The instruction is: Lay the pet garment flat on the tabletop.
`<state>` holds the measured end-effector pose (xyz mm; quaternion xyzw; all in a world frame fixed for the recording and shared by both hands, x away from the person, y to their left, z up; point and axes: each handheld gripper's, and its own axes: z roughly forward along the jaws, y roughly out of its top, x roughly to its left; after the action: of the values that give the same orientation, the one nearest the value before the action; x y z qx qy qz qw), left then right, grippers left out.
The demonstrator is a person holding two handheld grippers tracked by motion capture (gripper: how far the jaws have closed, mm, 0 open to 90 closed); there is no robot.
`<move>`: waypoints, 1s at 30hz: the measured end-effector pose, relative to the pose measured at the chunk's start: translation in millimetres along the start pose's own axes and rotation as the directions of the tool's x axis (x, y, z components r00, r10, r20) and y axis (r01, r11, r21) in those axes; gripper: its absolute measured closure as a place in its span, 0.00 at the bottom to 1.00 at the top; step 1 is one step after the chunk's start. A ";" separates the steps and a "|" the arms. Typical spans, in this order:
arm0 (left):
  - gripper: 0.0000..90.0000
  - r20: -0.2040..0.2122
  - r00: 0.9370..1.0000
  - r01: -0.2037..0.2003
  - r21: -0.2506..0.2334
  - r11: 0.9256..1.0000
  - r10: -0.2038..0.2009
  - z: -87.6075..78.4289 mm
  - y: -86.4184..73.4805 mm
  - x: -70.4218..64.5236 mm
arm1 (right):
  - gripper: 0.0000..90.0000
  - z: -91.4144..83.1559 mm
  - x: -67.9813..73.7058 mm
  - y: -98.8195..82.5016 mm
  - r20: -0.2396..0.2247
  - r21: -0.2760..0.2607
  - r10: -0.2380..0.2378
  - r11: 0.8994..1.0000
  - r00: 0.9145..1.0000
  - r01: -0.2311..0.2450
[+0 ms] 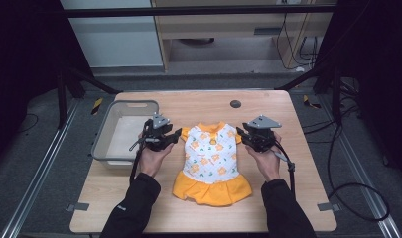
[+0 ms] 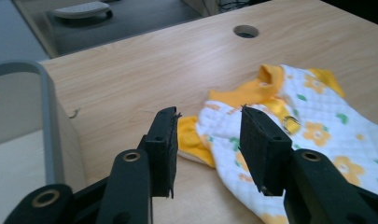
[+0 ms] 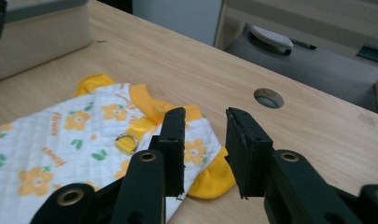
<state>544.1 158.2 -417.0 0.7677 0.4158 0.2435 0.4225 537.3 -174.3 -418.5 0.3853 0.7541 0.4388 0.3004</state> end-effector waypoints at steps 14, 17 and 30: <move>0.97 0.098 0.992 -0.092 0.089 0.992 0.083 10.9 -33.2 -40.4 | 0.98 -13.1 22.1 -21.8 -0.148 0.092 0.028 0.996 0.989 -0.015; 0.97 0.113 0.990 -0.096 0.114 0.989 0.083 21.2 -39.2 -46.6 | 0.99 -6.7 23.0 -36.1 -0.162 0.134 0.057 0.990 0.985 -0.036; 0.91 0.103 0.991 -0.101 0.216 0.971 0.081 43.3 -65.4 -45.7 | 0.96 21.0 36.6 -73.5 -0.198 0.264 0.053 0.964 0.979 0.001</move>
<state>522.8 119.7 -496.4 0.8386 0.3844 0.1789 0.3421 511.4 -157.8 -497.5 0.3848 0.8272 0.3760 0.1621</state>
